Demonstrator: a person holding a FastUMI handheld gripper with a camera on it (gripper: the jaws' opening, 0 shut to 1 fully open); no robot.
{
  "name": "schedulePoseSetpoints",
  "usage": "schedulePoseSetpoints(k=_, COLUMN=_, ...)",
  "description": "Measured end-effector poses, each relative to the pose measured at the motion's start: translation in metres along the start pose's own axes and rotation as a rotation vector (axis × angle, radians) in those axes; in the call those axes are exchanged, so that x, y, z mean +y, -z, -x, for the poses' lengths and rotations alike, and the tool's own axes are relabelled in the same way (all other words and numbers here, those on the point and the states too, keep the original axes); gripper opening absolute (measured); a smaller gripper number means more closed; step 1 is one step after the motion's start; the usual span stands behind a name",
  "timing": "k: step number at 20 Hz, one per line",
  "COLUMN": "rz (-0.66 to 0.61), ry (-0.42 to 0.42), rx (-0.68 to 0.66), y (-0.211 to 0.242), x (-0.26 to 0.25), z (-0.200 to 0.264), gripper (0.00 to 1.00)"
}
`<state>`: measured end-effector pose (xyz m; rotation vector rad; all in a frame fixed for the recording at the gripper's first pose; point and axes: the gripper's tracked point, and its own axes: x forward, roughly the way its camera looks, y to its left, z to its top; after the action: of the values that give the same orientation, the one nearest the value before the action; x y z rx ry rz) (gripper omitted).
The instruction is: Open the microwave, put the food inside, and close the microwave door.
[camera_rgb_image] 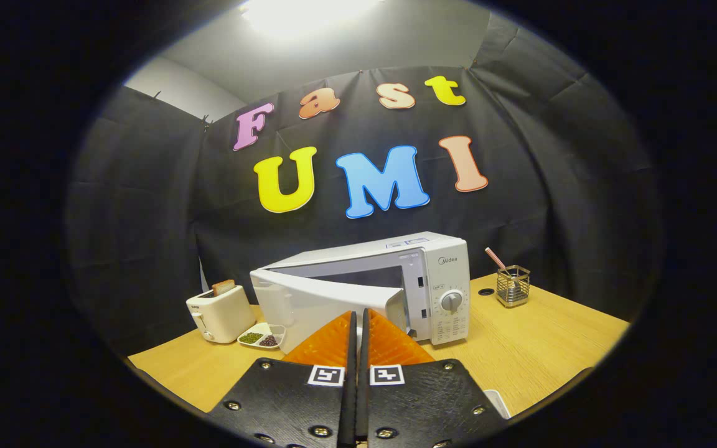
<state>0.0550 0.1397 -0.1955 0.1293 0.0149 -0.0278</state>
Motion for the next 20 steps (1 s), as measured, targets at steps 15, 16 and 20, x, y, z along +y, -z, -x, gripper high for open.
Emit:
schedulePoseSetpoints(k=15, rz=0.006, ry=0.104, rx=-0.008, y=-0.009, x=-0.047, z=-0.068, gripper=0.01)
schedulePoseSetpoints(k=16, rz=0.006, ry=0.105, rx=-0.001, y=-0.008, x=-0.049, z=-0.074, gripper=0.01)
schedulePoseSetpoints(k=20, rz=0.011, ry=0.106, rx=0.013, y=-0.01, x=-0.059, z=-0.095, gripper=0.01)
